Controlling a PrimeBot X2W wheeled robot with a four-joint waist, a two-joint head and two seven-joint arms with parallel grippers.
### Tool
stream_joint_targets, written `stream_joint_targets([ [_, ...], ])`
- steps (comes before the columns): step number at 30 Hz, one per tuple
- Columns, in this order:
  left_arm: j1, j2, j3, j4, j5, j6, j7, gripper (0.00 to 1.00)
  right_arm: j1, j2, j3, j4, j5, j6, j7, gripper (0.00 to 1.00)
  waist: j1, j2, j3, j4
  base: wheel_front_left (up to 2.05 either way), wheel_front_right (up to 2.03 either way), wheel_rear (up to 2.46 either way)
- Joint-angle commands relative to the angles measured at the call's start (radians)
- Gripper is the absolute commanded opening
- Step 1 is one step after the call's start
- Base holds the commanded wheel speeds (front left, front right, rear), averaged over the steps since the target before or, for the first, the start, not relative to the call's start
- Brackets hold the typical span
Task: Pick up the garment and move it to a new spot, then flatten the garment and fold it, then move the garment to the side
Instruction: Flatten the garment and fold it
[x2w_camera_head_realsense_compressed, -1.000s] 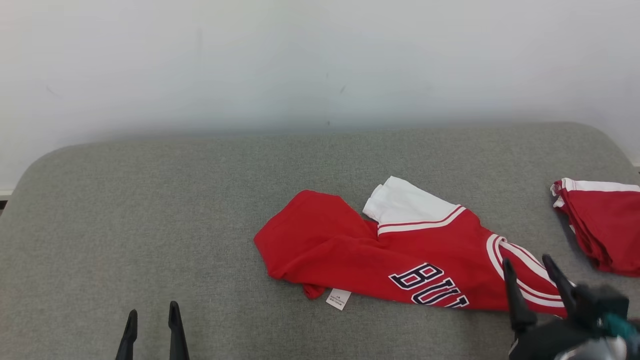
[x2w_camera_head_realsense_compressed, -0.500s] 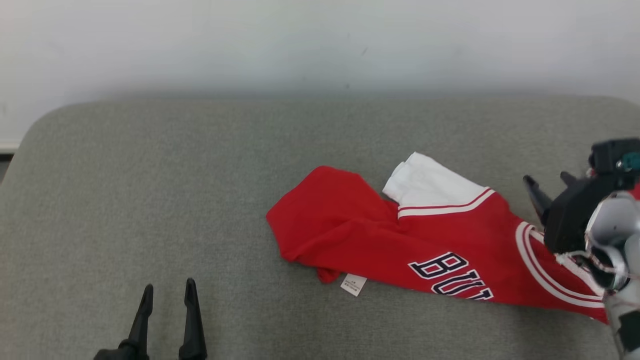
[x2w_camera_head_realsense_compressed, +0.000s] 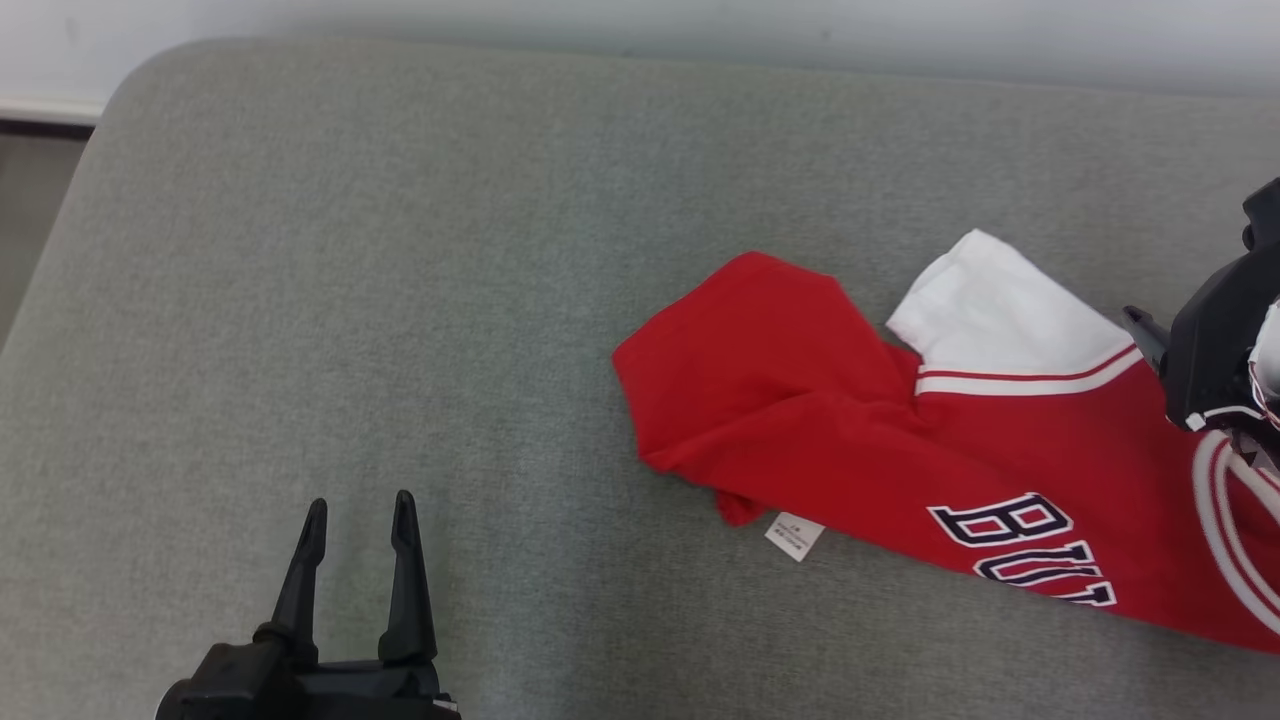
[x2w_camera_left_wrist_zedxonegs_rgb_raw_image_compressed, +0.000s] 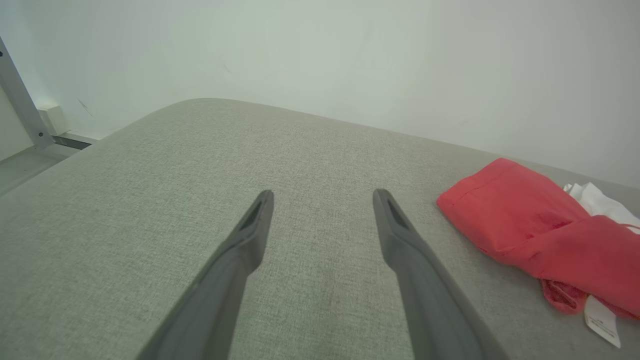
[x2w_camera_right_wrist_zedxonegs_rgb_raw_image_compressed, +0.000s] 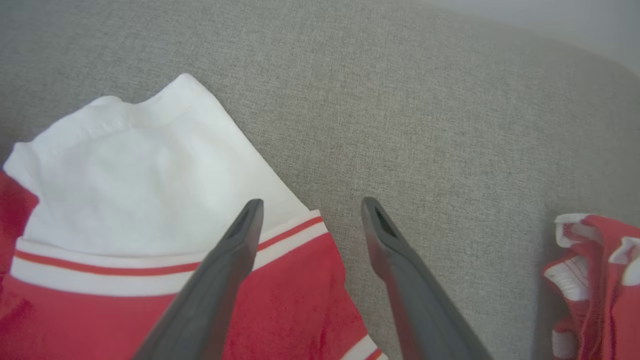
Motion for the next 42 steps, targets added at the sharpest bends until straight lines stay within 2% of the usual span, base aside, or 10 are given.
stream_joint_targets([
  [1, -0.017, -0.001, -0.002, -0.007, 0.0, 0.005, -0.003, 1.0, -0.009, -0.01, 0.002, 0.006, 0.009, 0.0, 0.009, 1.0, -0.0002, -0.0001, 0.06, 0.06, 0.0, 0.0, 0.0],
  [9, -0.022, -0.001, -0.002, -0.006, -0.005, 0.007, -0.003, 1.0, 0.006, -0.006, -0.012, 0.065, -0.003, 0.0, 0.066, 1.0, -0.0002, -0.0001, 0.072, 0.075, 0.0, 0.0, 0.0],
  [10, -0.023, -0.001, -0.003, -0.005, -0.005, 0.007, -0.003, 1.0, 0.012, 0.0, -0.014, 0.07, -0.005, 0.0, 0.076, 0.83, -0.0002, -0.0001, 0.072, 0.075, 0.0, 0.0, 0.0],
  [12, -0.026, -0.001, -0.003, -0.003, -0.005, 0.008, -0.003, 1.0, 0.023, 0.008, -0.01, 0.067, -0.005, 0.0, 0.093, 0.13, -0.0002, -0.0001, 0.07, 0.071, 0.0, 0.0, 0.0],
  [13, -0.026, -0.001, -0.003, -0.001, -0.005, 0.01, -0.003, 1.0, 0.027, 0.007, -0.003, 0.057, -0.008, 0.0, 0.1, 0.0, -0.0002, -0.0001, 0.067, 0.069, 0.0, 0.0, 0.0],
  [21, -0.018, -0.001, 0.006, 0.013, -0.008, 0.013, -0.003, 1.0, 0.03, -0.001, 0.007, -0.1, 0.002, 0.0, -0.03, 0.0, -0.0002, -0.0001, 0.022, 0.043, 0.0, 0.0, 0.0],
  [28, 0.02, -0.001, 0.032, 0.023, 0.002, 0.008, -0.003, 1.0, 0.202, 0.032, -0.104, -0.398, -0.024, 0.0, -0.072, 0.0, -0.0002, -0.0001, -0.065, -0.02, 0.0, 0.0, 0.0],
  [32, 0.039, -0.001, 0.041, 0.026, 0.005, 0.009, -0.003, 1.0, 0.368, 0.096, -0.221, -0.559, -0.065, 0.0, -0.042, 0.0, -0.0002, -0.0001, -0.098, -0.051, 0.0, 0.0, 0.0],
  [36, 0.053, -0.001, 0.052, 0.027, 0.006, 0.01, -0.003, 1.0, 0.549, 0.197, -0.322, -0.679, -0.095, 0.0, -0.016, 0.0, -0.0002, -0.0001, -0.115, -0.077, 0.0, 0.0, 0.0],
  [42, 0.062, -0.001, 0.064, 0.03, 0.012, 0.001, -0.003, 1.0, 0.729, 0.331, -0.41, -0.694, -0.14, 0.0, -0.038, 0.0, -0.0002, -0.0001, -0.135, -0.108, 0.0, 0.0, 0.0],
])
